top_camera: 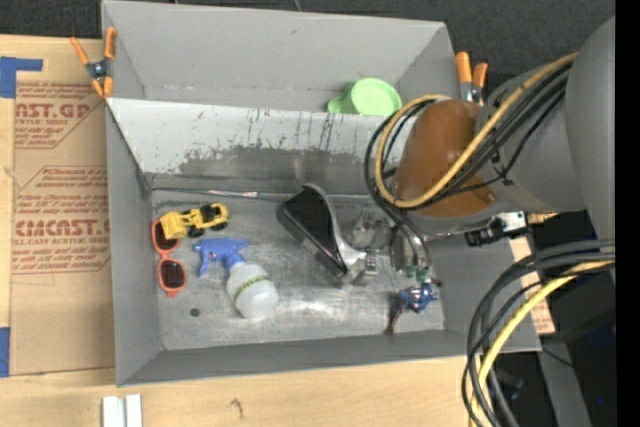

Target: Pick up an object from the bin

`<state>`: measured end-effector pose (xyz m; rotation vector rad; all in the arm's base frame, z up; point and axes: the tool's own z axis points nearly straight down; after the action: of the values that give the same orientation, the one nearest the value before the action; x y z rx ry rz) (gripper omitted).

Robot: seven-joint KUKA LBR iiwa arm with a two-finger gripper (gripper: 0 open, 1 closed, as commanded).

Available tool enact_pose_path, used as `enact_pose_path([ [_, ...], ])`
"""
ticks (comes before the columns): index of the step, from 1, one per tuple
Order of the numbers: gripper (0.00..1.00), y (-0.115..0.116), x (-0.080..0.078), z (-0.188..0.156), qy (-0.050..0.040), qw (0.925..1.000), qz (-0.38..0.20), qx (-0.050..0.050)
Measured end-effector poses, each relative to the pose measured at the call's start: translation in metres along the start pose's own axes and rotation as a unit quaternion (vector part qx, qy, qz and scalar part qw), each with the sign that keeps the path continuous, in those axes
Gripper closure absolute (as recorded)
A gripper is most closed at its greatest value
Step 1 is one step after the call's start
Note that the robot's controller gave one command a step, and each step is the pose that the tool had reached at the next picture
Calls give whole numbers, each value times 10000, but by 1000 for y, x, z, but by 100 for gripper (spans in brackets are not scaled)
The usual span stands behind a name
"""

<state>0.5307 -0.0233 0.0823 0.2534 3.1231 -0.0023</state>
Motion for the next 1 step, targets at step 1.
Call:
enact_pose_path([
  [1,100,1,10,-41,96,9999,-72,0],
])
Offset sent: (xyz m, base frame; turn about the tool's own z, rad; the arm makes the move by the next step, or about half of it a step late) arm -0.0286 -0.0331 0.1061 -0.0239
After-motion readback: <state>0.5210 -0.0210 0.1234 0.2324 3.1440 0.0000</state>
